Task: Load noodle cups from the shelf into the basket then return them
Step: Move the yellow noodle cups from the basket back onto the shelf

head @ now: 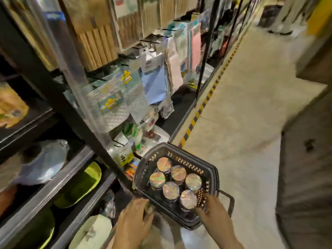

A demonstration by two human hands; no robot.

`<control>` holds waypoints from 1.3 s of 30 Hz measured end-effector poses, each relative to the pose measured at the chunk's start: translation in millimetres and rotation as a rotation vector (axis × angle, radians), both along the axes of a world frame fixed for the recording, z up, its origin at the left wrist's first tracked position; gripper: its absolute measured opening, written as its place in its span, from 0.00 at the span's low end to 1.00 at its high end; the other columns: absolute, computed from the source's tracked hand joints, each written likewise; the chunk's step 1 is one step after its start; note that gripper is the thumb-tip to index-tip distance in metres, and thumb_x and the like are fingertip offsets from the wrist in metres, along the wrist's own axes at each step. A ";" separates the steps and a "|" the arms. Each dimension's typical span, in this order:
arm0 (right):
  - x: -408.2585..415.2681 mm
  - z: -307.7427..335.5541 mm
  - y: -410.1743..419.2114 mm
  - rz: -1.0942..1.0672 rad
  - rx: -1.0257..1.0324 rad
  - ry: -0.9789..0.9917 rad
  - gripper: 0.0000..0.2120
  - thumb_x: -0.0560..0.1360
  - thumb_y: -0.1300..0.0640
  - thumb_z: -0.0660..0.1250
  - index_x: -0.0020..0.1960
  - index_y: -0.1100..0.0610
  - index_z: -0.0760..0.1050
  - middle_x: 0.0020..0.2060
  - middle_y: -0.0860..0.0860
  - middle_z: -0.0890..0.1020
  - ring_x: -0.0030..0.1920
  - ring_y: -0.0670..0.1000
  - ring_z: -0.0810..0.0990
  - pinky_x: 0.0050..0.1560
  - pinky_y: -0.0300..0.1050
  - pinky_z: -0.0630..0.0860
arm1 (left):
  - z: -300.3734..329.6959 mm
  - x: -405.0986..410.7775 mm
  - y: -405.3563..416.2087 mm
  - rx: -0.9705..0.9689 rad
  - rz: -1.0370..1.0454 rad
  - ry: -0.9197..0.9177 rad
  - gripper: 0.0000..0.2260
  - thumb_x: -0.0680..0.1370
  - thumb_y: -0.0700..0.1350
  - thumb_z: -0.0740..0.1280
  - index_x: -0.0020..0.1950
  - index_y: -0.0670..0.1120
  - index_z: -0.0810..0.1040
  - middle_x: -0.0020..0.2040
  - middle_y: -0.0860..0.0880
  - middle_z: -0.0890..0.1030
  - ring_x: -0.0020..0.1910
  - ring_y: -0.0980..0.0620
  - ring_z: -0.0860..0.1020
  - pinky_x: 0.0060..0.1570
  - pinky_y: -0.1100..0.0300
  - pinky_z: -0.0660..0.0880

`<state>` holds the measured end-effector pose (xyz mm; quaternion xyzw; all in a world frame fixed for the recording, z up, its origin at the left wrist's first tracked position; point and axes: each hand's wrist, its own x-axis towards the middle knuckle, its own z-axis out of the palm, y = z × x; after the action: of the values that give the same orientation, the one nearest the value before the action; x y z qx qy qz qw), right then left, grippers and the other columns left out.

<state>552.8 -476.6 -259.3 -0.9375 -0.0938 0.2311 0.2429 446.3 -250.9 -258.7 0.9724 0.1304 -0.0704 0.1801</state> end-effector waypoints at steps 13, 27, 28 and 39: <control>99.3 -118.5 59.3 -0.349 -0.131 0.312 0.20 0.76 0.49 0.64 0.65 0.55 0.67 0.59 0.53 0.73 0.58 0.54 0.76 0.52 0.46 0.72 | -121.4 207.9 79.1 -0.001 -0.318 0.414 0.18 0.72 0.53 0.62 0.52 0.43 0.81 0.45 0.46 0.81 0.41 0.46 0.82 0.36 0.58 0.78; 155.7 -374.0 45.1 -0.357 -0.294 0.547 0.34 0.75 0.47 0.65 0.74 0.57 0.55 0.68 0.58 0.64 0.68 0.58 0.66 0.65 0.47 0.64 | -401.0 288.6 36.9 0.016 -0.515 0.597 0.30 0.78 0.53 0.62 0.75 0.45 0.56 0.73 0.42 0.60 0.71 0.43 0.61 0.67 0.53 0.62; 155.5 -391.6 45.3 -0.317 -0.324 0.549 0.37 0.75 0.45 0.65 0.76 0.57 0.51 0.70 0.59 0.62 0.70 0.59 0.63 0.67 0.48 0.62 | -418.8 284.8 33.8 0.031 -0.544 0.602 0.31 0.77 0.53 0.63 0.76 0.45 0.55 0.74 0.40 0.59 0.72 0.43 0.60 0.68 0.52 0.61; 124.8 -491.5 59.6 -0.221 -0.508 0.583 0.60 0.64 0.36 0.72 0.75 0.51 0.30 0.75 0.58 0.37 0.76 0.62 0.45 0.73 0.57 0.51 | -512.8 240.4 24.4 0.231 -0.663 0.631 0.55 0.69 0.65 0.67 0.63 0.49 0.19 0.74 0.40 0.31 0.75 0.40 0.40 0.72 0.46 0.43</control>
<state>677.6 -417.0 -750.8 -0.8674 0.1404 0.4755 0.0431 686.7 -226.5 -771.6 0.9064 -0.1319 -0.4011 -0.0101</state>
